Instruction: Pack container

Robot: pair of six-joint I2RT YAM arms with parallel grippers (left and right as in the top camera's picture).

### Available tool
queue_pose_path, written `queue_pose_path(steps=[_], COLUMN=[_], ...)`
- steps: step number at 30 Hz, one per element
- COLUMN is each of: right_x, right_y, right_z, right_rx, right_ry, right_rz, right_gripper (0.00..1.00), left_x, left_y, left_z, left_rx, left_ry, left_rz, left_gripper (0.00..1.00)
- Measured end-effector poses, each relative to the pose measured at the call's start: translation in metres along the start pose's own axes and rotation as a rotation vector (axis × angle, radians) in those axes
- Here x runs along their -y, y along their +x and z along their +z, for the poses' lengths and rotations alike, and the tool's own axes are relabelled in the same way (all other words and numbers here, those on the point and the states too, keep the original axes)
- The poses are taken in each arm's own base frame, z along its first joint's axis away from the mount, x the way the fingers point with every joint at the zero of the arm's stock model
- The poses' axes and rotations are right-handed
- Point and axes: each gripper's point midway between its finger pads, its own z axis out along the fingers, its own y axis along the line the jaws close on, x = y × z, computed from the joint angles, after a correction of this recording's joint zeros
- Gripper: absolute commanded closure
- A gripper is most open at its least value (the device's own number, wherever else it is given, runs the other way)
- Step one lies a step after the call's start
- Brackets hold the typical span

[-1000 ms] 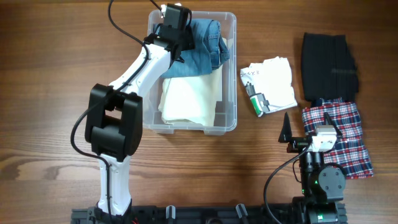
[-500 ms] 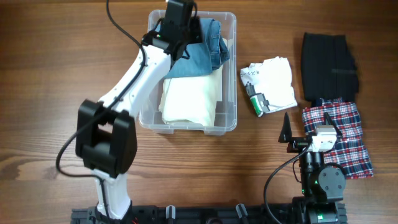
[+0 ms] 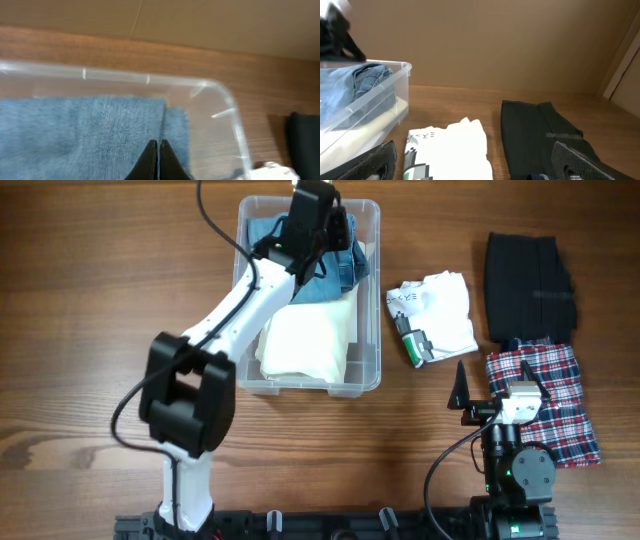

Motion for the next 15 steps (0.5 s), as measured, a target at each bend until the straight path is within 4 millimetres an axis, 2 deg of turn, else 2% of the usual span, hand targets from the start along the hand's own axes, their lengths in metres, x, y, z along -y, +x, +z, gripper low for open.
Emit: queue_pose_path(steps=[4, 7, 15], right_x=[0.000, 0.000, 0.000], right_y=[0.000, 0.000, 0.000], right_z=[0.000, 0.000, 0.000], right_rx=[0.000, 0.000, 0.000], right_ry=[0.000, 0.000, 0.000], right_rz=[0.000, 0.000, 0.000], right_gripper=[0.00, 0.00, 0.00], left_x=[-0.010, -0.009, -0.006], left_y=[0.032, 0.049, 0.057], left_z=[0.029, 0.041, 0.044], left_rx=[-0.065, -0.112, -0.144], left_ry=[-0.012, 0.016, 0.042], left_rz=[-0.001, -0.003, -0.005], left_gripper=[0.96, 0.96, 0.96])
